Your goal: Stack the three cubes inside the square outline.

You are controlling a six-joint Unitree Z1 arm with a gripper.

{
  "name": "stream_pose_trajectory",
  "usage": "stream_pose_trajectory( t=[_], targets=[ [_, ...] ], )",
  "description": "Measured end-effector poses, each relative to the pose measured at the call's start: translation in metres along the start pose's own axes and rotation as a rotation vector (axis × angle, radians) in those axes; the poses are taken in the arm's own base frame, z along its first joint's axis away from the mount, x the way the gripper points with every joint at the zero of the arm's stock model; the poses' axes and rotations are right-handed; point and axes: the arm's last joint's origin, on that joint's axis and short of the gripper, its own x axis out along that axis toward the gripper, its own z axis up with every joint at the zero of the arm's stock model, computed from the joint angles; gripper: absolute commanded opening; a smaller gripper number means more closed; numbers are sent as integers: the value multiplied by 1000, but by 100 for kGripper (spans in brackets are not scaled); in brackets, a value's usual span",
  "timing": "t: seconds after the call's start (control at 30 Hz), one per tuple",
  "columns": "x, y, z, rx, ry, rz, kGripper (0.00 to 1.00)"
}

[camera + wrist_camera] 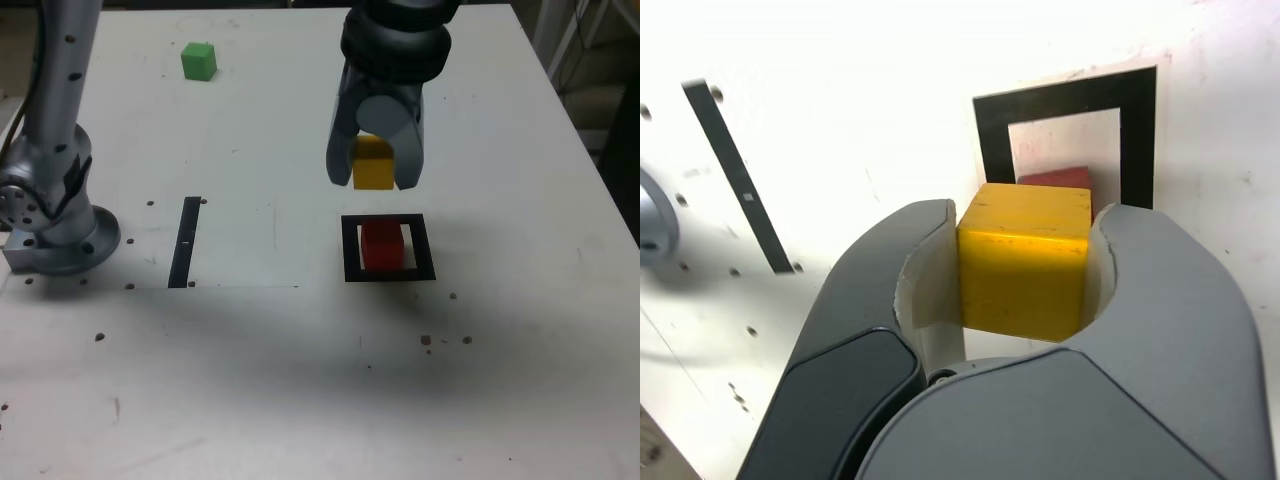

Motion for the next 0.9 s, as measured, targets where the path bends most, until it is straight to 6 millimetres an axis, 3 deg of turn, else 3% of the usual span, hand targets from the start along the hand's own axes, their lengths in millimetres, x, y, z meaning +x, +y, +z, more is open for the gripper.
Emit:
stream_pose_trajectory(
  t=[0.23,0.9],
  targets=[
    [7,-7,-2,-65,36,-63,35],
    [28,-11,24,-65,53,-75,35]
  ],
)
